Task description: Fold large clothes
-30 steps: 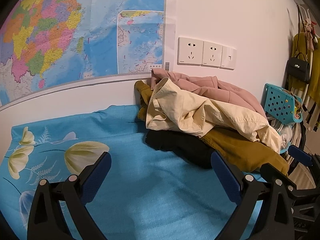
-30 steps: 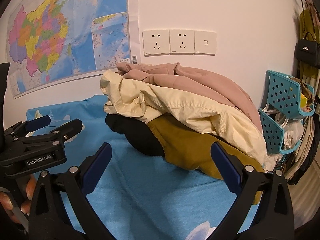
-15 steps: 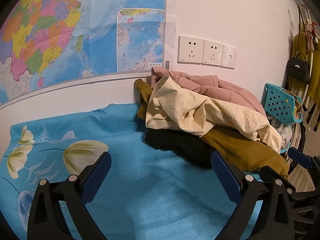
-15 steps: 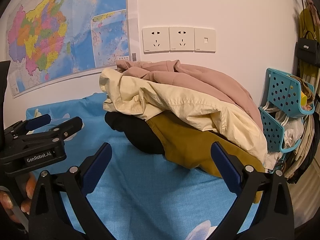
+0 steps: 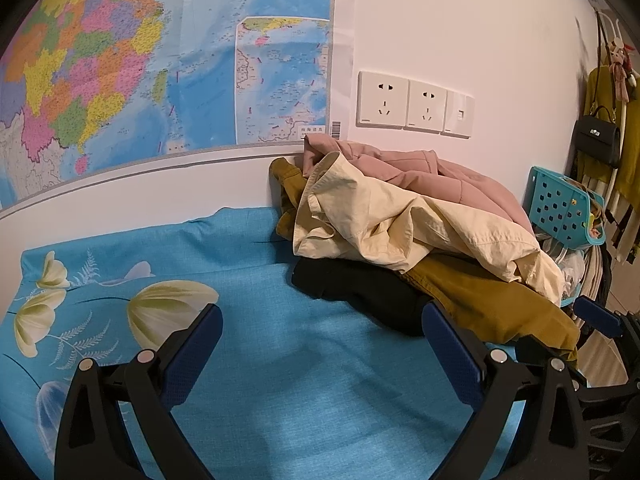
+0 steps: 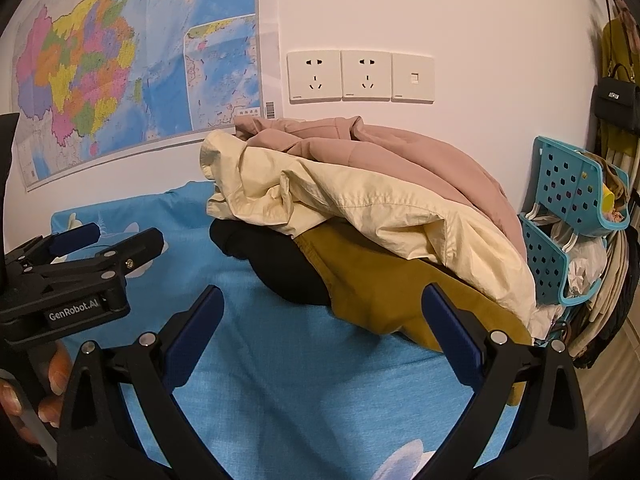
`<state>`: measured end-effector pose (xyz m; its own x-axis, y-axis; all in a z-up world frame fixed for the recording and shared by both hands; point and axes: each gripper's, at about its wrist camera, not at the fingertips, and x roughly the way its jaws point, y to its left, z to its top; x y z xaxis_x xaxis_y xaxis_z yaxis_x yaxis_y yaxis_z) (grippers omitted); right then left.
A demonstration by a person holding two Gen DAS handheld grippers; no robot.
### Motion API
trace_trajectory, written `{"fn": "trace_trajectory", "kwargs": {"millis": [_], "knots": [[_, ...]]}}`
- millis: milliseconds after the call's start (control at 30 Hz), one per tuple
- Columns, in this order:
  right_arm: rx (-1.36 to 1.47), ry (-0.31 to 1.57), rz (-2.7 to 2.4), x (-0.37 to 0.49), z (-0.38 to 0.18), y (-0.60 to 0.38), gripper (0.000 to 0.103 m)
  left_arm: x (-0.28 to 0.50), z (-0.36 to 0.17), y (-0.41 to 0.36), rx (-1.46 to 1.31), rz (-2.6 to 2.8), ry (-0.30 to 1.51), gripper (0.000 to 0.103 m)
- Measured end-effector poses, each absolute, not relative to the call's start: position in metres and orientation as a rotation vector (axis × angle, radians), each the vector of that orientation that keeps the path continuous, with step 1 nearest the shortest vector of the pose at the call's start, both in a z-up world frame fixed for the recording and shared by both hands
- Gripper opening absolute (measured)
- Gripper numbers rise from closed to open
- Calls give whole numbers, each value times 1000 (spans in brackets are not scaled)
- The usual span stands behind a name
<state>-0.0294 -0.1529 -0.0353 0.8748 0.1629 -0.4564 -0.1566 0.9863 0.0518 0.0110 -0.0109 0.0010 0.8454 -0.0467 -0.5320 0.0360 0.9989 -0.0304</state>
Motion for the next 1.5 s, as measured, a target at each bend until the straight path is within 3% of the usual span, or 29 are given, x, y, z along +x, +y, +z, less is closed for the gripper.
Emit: {"fn": "trace_trajectory", "kwargs": {"millis": [933,1200,1333,1500], "knots": [[-105,450,179,-2,-15,-157,97,29,1,-8,-20,-62,592,96],[-291,426,187,98,32,-157,97,62,5,1,-8,-16,590,96],[-380,498,183,167,39,-146,85,75,5,6,2,3,591,96],[-507,563,236,226,27,-128,81,87,-2,15,1,20,616,96]]}}
